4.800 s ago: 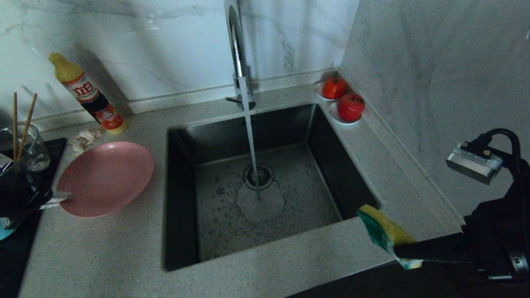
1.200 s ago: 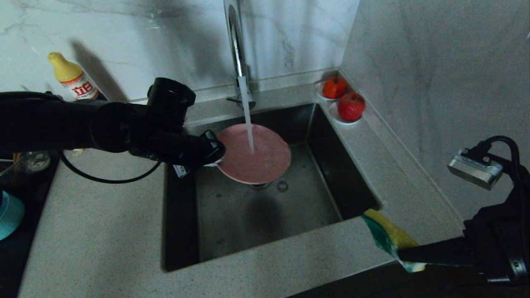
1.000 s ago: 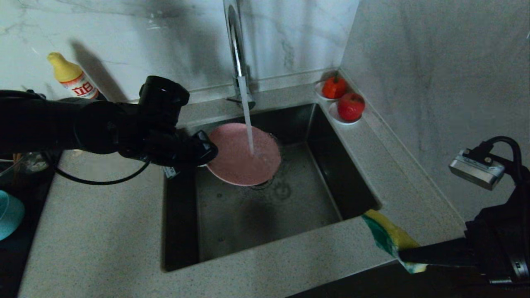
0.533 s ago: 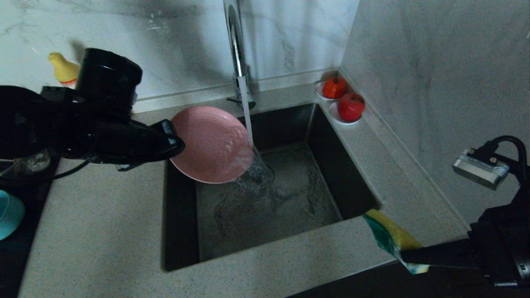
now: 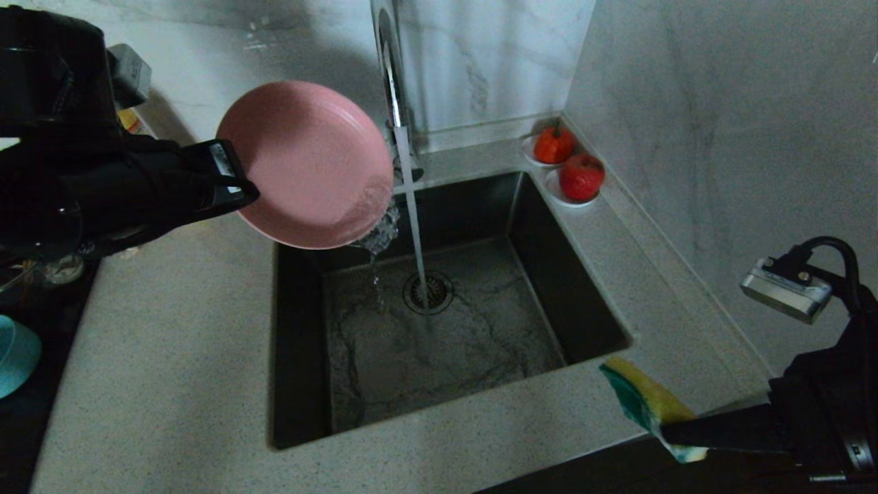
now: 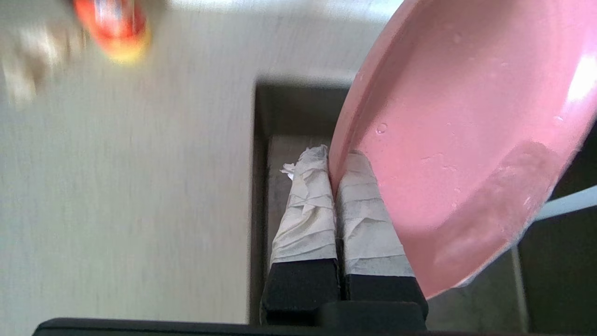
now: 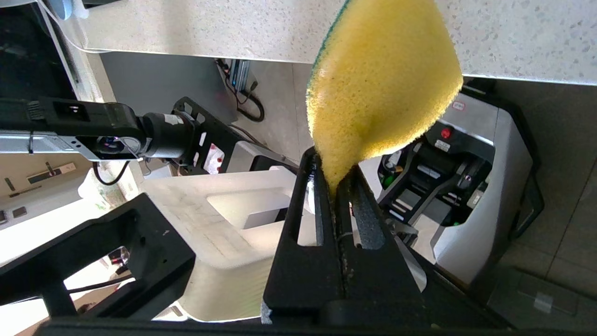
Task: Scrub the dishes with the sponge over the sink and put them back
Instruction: Wash the plate
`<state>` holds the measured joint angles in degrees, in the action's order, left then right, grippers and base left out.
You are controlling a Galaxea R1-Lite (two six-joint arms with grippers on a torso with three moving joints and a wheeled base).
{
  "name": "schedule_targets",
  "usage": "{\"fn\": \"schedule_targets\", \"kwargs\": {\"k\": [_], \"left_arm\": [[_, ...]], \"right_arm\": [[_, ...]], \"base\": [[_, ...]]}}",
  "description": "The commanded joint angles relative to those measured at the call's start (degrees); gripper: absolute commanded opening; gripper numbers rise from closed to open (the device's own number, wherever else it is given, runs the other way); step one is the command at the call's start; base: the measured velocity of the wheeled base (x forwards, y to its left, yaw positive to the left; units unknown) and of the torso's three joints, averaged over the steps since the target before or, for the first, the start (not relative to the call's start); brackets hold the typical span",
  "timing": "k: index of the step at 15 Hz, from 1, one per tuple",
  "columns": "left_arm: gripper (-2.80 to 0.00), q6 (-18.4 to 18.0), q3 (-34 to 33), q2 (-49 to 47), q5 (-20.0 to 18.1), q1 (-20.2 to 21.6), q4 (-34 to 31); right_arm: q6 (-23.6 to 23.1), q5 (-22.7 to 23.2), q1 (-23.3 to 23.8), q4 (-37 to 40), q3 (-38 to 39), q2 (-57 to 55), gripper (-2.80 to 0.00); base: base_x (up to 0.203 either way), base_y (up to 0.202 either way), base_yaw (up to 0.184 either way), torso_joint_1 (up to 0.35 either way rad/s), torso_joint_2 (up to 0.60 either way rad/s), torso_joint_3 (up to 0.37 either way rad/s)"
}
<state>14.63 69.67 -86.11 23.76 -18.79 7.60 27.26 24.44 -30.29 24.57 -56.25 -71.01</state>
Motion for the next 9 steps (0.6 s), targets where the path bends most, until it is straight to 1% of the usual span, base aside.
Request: {"fn": "schedule_targets", "kwargs": {"k": [1, 3, 6, 7, 9], "left_arm": [[-2.8, -5.39, -6.64, 1.91, 0.14, -0.06, 14.27], [-2.8, -10.51, -10.56, 2.41, 0.07, -0.03, 22.98], [-2.8, -15.0, -13.2, 4.17, -0.05, -0.02, 26.19], [-2.8, -15.93, -14.3, 4.6, -0.18, -0.02, 28.67], [-2.8, -20.19, -16.81, 4.55, -0.29, -0.02, 35.06]], "right_arm": [[0.16, 0.17, -0.03, 0.13, 0.0, -0.89, -2.8], [0.16, 0.25, -0.03, 0.13, 0.0, -1.33, -2.8], [0.25, 0.26, -0.12, 0.13, 0.0, -1.42, -2.8], [0.16, 0.25, -0.12, 0.13, 0.09, -1.42, -2.8], [0.24, 0.26, -0.11, 0.21, 0.19, -0.87, -2.8]], "base": [[0.0, 0.0, 0.0, 0.0, 0.0, 0.0], [0.0, 0.0, 0.0, 0.0, 0.0, 0.0], [0.0, 0.0, 0.0, 0.0, 0.0, 0.0], [0.0, 0.0, 0.0, 0.0, 0.0, 0.0], [0.0, 0.0, 0.0, 0.0, 0.0, 0.0]]}}
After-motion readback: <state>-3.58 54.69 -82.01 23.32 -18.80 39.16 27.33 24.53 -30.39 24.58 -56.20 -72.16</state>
